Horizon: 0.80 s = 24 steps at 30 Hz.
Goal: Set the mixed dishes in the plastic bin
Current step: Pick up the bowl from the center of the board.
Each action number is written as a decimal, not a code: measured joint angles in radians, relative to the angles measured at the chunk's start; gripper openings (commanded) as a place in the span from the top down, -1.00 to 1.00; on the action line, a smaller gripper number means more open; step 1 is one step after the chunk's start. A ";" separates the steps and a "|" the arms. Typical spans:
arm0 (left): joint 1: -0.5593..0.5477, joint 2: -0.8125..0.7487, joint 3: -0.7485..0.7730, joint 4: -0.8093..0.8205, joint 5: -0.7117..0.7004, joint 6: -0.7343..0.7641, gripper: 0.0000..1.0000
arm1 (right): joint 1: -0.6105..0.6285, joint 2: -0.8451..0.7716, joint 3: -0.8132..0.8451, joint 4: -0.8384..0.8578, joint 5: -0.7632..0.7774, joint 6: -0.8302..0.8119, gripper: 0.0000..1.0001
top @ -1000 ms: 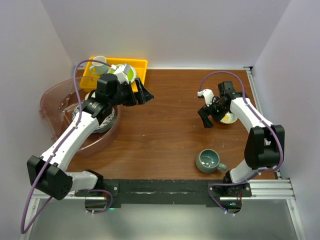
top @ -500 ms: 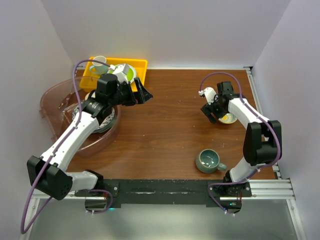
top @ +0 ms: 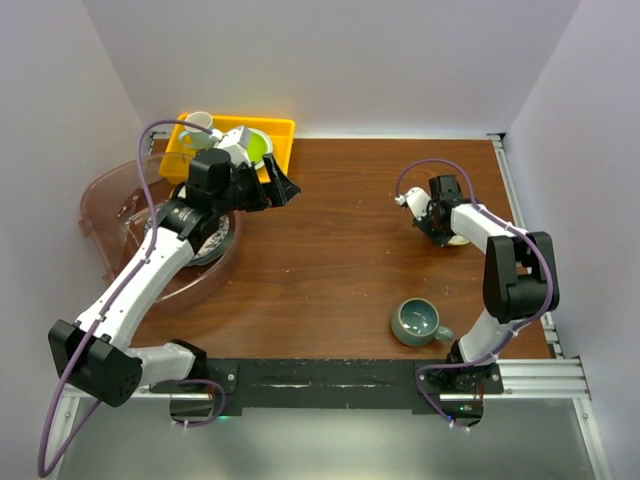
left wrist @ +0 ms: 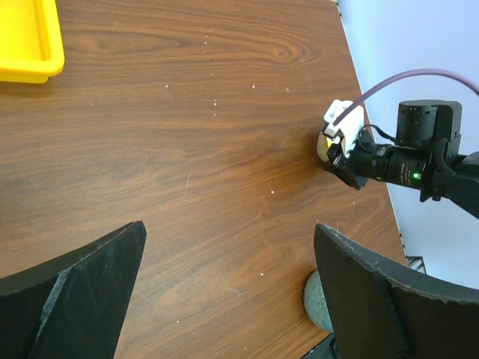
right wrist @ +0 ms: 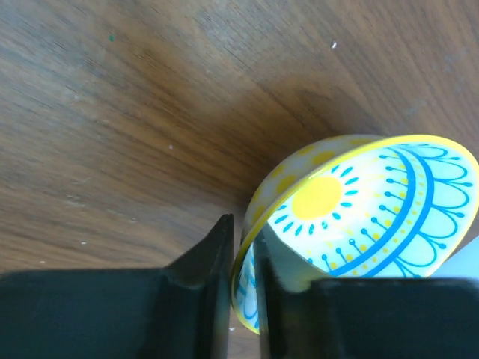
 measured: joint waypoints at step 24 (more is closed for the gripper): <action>0.000 0.025 -0.047 0.113 0.106 -0.122 -1.00 | 0.189 -0.275 -0.001 -0.184 -0.341 -0.112 1.00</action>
